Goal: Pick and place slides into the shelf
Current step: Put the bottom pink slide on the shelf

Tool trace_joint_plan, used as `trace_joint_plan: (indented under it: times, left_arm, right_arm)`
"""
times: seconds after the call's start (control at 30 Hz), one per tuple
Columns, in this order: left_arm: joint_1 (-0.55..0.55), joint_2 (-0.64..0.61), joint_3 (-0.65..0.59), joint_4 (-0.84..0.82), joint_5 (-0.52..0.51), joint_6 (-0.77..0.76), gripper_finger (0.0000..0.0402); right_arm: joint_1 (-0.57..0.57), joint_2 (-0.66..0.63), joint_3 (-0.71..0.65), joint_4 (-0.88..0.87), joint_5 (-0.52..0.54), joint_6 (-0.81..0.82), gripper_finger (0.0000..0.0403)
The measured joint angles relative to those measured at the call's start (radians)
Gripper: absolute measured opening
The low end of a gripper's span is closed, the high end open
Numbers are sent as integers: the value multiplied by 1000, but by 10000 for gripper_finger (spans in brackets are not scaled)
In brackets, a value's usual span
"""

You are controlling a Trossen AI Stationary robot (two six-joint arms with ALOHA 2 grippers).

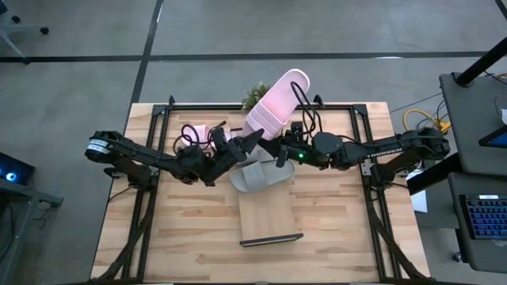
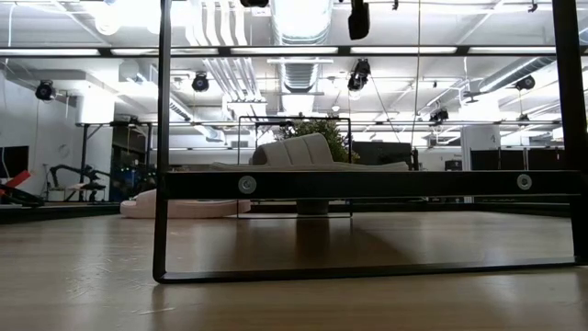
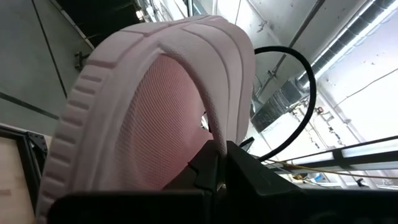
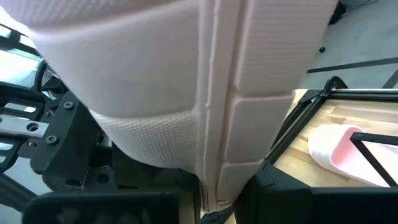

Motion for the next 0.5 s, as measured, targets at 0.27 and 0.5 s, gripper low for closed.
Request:
trace_joint_plan:
  times: [0.27, 0.5]
  left_arm:
    - [1, 0, -1, -6, 39, 8, 0]
    - [1, -1, -5, -7, 71, 27, 35]
  right_arm:
    - [0, -29, 0, -70, -7, 15, 41]
    - [-1, -98, -1, -184, -11, 6, 41]
